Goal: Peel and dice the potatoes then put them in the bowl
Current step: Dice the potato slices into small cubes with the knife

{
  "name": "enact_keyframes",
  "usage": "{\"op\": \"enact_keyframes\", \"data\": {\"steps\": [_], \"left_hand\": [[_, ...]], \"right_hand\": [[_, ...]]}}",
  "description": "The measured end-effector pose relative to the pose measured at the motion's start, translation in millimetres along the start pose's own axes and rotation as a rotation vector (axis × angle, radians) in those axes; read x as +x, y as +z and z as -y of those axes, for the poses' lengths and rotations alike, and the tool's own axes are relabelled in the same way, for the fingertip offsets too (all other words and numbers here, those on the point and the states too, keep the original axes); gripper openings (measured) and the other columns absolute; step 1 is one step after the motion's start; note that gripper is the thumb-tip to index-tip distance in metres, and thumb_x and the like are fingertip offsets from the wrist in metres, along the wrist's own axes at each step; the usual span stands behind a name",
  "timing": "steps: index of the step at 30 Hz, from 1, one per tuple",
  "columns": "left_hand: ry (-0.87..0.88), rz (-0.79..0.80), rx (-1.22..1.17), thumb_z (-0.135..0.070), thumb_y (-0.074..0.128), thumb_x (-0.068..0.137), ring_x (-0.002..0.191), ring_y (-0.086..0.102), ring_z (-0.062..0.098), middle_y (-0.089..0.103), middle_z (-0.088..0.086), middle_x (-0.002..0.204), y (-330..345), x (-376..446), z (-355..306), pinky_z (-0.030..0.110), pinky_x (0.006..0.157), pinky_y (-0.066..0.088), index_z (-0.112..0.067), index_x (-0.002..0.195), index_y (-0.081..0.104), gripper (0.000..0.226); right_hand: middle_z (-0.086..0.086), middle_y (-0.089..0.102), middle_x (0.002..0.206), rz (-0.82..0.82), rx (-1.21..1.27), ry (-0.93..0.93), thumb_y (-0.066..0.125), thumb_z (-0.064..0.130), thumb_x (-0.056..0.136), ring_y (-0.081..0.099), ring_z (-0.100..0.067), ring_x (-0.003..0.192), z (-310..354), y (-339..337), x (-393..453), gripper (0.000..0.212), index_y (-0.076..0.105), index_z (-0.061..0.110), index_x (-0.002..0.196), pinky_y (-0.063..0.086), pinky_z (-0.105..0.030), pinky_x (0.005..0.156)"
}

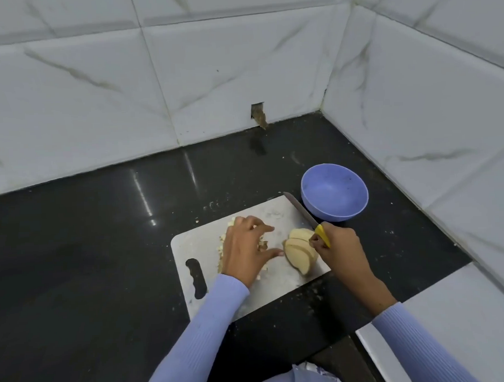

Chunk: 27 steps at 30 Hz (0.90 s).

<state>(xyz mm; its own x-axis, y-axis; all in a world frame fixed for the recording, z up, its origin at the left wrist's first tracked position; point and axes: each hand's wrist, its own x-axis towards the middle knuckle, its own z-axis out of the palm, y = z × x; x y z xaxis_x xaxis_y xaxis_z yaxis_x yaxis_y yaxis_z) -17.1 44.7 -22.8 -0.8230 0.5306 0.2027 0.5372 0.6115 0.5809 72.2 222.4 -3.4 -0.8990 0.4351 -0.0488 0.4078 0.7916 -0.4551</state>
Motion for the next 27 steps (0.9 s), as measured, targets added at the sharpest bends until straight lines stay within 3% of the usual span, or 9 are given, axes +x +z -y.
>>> {"op": "enact_keyframes", "data": {"steps": [3,7,11,17,27], "left_hand": [[-0.058,0.132,0.078,-0.065,0.074,0.062,0.103,0.048,0.02,0.061,-0.003,0.104,31,1,-25,0.032,0.086,0.033,-0.024,0.113,0.068,0.066],[-0.122,0.127,0.171,-0.067,0.074,0.058,0.102,0.051,0.025,0.059,0.004,0.107,55,-2,-46,0.035,0.087,0.034,-0.02,0.116,0.064,0.075],[-0.156,0.101,0.113,-0.059,0.08,0.057,0.103,0.051,0.024,0.056,0.004,0.111,62,-7,-48,0.033,0.086,0.039,-0.017,0.117,0.064,0.075],[-0.149,0.129,-0.039,-0.033,0.088,0.057,0.106,0.05,0.023,0.052,0.005,0.115,68,-19,-39,0.03,0.082,0.042,-0.013,0.117,0.065,0.067],[-0.152,0.146,-0.071,-0.027,0.091,0.045,0.096,0.049,0.022,0.051,0.005,0.105,67,-5,-32,0.026,0.075,0.038,-0.01,0.105,0.059,0.07]], "right_hand": [[-0.003,0.066,0.08,-0.007,0.041,0.059,0.067,0.019,0.086,0.06,-0.018,0.073,-18,-2,-2,0.018,0.051,0.017,0.077,0.05,-0.032,0.063],[-0.002,0.065,0.075,0.003,0.098,0.067,0.067,0.019,0.084,0.061,-0.017,0.07,-31,0,-3,0.011,0.059,0.013,0.08,0.054,-0.038,0.066],[-0.001,0.064,0.077,0.029,0.132,0.053,0.066,0.022,0.086,0.06,-0.013,0.07,-32,0,-3,0.011,0.059,0.014,0.084,0.054,-0.035,0.068],[-0.001,0.065,0.074,0.018,0.158,-0.054,0.064,0.025,0.085,0.061,-0.016,0.067,-33,8,-2,0.015,0.058,0.011,0.08,0.053,-0.041,0.064],[0.0,0.061,0.071,0.003,0.17,-0.078,0.066,0.027,0.085,0.058,-0.015,0.065,-32,8,-2,0.018,0.056,0.013,0.079,0.052,-0.042,0.062]]}}
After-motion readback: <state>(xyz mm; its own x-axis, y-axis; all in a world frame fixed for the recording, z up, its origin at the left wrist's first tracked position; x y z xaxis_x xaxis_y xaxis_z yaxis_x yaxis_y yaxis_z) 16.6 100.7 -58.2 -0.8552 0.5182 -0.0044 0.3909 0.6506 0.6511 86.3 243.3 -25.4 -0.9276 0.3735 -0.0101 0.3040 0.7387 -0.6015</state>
